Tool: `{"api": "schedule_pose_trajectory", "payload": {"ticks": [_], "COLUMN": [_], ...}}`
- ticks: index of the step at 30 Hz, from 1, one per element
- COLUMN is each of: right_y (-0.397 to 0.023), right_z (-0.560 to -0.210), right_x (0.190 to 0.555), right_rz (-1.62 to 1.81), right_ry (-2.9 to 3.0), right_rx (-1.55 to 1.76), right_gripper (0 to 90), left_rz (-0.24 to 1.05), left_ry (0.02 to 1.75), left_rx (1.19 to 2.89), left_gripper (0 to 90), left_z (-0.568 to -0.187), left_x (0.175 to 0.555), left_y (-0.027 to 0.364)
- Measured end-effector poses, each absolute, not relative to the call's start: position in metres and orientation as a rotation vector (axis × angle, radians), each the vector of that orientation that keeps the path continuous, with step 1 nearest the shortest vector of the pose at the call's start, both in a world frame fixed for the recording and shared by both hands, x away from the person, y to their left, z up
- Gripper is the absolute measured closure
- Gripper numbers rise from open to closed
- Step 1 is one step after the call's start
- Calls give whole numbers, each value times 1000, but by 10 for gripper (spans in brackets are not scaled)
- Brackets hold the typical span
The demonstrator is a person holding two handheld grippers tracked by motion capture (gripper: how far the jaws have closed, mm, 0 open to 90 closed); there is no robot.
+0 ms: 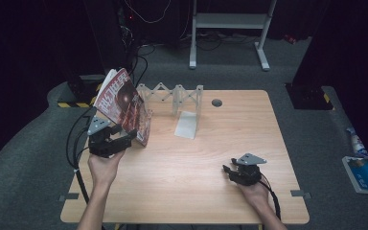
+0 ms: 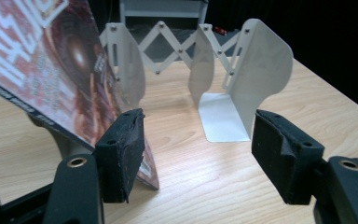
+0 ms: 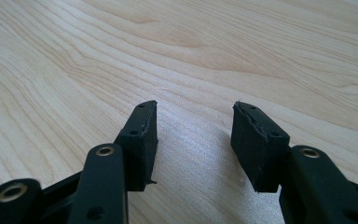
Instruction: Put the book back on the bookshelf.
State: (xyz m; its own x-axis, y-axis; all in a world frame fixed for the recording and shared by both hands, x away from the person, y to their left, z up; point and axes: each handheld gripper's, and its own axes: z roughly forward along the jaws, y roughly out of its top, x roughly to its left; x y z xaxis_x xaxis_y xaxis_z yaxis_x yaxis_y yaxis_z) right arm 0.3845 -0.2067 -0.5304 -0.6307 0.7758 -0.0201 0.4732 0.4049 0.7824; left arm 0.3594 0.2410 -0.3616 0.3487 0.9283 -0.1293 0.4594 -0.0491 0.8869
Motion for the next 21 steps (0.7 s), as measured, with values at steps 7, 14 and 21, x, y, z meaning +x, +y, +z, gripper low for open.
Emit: {"api": "schedule_pose_trajectory", "payload": {"ticks": [7, 14, 21], "right_y": [-207, -207, -207], "right_z": [-531, -531, -531], "right_x": [384, 384, 383], "right_rz": [1091, 1092, 1093], "right_ry": [2285, 2285, 2287], "right_rx": [1078, 1074, 1068], "right_gripper": [504, 503, 498], "left_rz": [629, 588, 554], "left_ry": [1257, 1224, 1211], "left_rx": [1690, 1703, 1741], "left_gripper": [355, 354, 354], "left_z": [-362, -366, -376], "left_x": [360, 358, 361], "left_y": [232, 220, 209]}}
